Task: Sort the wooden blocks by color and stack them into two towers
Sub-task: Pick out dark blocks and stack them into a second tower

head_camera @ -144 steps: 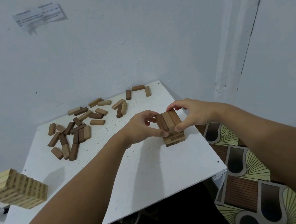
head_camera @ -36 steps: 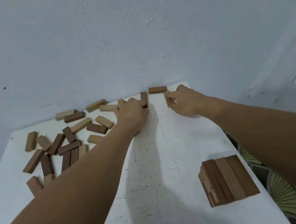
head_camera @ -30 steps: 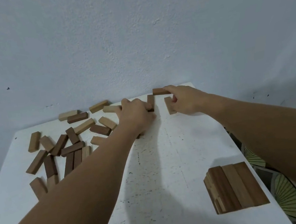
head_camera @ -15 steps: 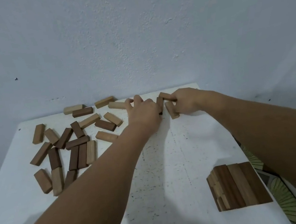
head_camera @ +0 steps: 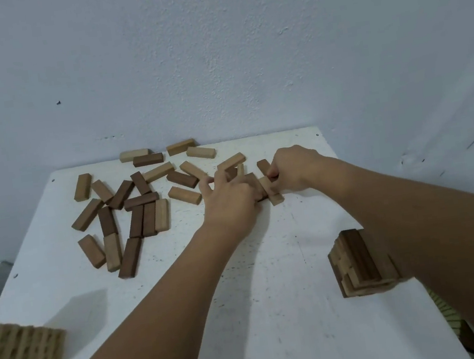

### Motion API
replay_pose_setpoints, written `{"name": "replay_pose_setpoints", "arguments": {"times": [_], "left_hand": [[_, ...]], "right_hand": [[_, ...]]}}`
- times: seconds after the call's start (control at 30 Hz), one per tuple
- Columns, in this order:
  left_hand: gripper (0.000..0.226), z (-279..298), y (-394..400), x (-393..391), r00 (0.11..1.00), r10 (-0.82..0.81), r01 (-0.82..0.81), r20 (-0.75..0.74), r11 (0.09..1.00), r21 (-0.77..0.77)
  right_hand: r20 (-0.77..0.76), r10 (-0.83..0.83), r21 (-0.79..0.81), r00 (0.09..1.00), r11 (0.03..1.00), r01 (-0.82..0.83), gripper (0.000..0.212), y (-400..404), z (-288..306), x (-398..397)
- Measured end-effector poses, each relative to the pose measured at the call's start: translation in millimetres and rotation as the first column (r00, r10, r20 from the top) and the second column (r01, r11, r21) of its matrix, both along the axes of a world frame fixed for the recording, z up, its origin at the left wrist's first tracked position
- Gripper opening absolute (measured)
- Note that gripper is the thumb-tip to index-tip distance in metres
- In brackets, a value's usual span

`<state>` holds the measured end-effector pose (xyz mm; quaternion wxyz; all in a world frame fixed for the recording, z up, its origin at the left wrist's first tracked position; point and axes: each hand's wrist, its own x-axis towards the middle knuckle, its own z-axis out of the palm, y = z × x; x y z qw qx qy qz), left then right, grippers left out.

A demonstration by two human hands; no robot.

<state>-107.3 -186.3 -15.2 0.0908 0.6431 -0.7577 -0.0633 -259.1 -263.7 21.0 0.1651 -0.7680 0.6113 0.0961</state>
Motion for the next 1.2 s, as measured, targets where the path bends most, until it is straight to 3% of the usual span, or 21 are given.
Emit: {"name": "replay_pose_setpoints", "arguments": {"times": [0.1, 0.33, 0.5, 0.67, 0.87, 1.1, 1.2], "left_hand": [[0.024, -2, 16, 6, 1.0, -0.001, 0.001, -0.013, 1.0, -0.003], [0.025, -10, 56, 27, 0.994, 0.043, -0.049, -0.099, 0.997, -0.06], [0.026, -11, 100, 47, 0.984, 0.109, -0.117, -0.139, 0.992, -0.045], [0.02, -8, 154, 70, 0.972, 0.152, -0.16, -0.179, 0.987, -0.032], [0.031, -18, 205, 98, 0.935, 0.192, -0.206, -0.299, 0.978, -0.016], [0.025, -27, 231, 105, 0.826, 0.188, -0.199, -0.532, 0.979, 0.036], [0.038, -32, 239, 105, 0.783, 0.192, -0.212, -0.592, 0.977, 0.036]], "right_hand": [[-0.047, 0.039, -0.017, 0.998, 0.999, -0.04, 0.009, 13, 3, 10], [-0.06, 0.069, -0.073, 0.996, 0.995, -0.073, 0.012, 52, 4, 34], [0.028, 0.019, -0.086, 0.999, 0.996, -0.016, 0.02, 93, -4, 50], [0.193, -0.034, -0.078, 0.981, 0.996, 0.049, 0.012, 154, -14, 61], [0.526, -0.127, -0.022, 0.841, 0.986, 0.163, 0.007, 222, -36, 62], [0.764, -0.148, 0.019, 0.627, 0.978, 0.207, 0.022, 253, -64, 55], [0.788, -0.094, -0.048, 0.609, 0.976, 0.213, 0.025, 258, -75, 52]]}}
